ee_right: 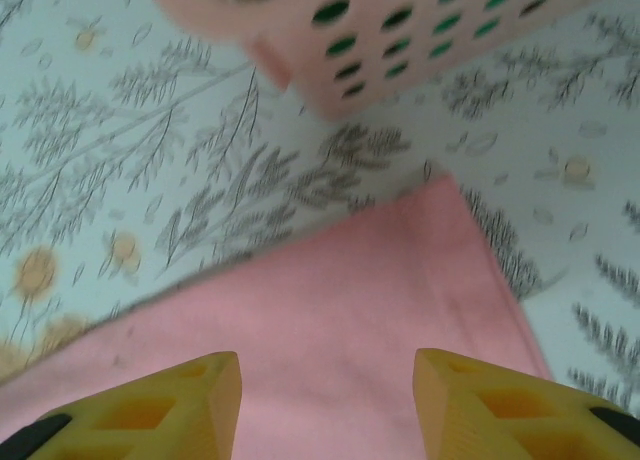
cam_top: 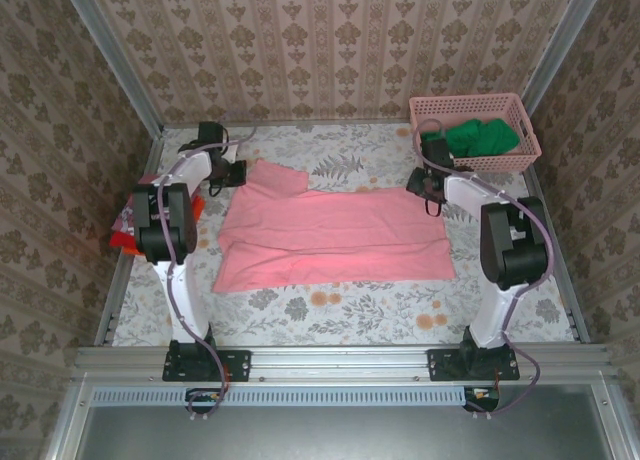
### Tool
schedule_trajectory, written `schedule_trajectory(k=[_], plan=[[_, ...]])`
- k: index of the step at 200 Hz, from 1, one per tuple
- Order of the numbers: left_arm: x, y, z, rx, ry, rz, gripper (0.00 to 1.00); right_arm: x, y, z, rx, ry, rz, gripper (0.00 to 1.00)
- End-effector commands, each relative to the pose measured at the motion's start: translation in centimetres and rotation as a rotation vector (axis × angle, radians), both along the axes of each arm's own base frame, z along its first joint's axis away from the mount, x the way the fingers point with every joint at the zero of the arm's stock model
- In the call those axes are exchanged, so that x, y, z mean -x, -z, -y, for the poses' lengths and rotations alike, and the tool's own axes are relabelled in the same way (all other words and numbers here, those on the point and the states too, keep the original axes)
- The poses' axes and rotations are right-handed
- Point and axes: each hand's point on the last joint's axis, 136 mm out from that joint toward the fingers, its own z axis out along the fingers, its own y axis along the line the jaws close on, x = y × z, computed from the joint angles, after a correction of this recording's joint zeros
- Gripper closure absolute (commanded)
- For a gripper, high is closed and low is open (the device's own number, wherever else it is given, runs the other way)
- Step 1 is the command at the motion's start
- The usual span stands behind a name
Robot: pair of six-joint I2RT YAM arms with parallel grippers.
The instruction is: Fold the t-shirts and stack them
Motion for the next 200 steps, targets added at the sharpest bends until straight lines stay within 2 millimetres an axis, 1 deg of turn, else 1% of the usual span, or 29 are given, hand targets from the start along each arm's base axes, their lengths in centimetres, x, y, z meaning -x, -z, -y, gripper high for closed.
schedule_trajectory(k=[1,17,40,65,94,157,184,200], plan=[[-0.1,-1.4,-0.3,0.024,-0.013,0.031,1.00,-1.3,0.4,2.7,0.072,0.080,-0.022,0.55],[-0.1,-1.3,-0.3,0.031,-0.016,0.030,1.00,-2.1,1.3,3.1,0.058,0.118,-0.033,0.58],[-0.2,-1.3,-0.2,0.042,-0.018,0.032,1.00,-2.7,2.4,3.7,0.049,0.182,-0.042,0.63],[-0.3,-1.3,-0.1,0.042,-0.013,0.032,1.00,-2.9,4.0,4.0,0.021,0.233,-0.050,0.64],[-0.4,-1.1,-0.2,0.048,-0.014,0.029,1.00,-3.0,5.2,4.3,0.002,0.278,-0.052,0.65],[-0.4,-1.3,0.0,0.060,-0.012,0.032,1.00,-2.9,6.0,5.0,-0.030,0.305,-0.072,0.65],[-0.3,-1.4,0.0,0.062,-0.010,0.032,1.00,-2.9,5.3,5.2,-0.015,0.301,-0.064,0.65],[-0.3,-1.3,0.1,0.064,-0.008,0.030,1.00,-2.9,5.8,5.1,-0.021,0.299,-0.087,0.66]])
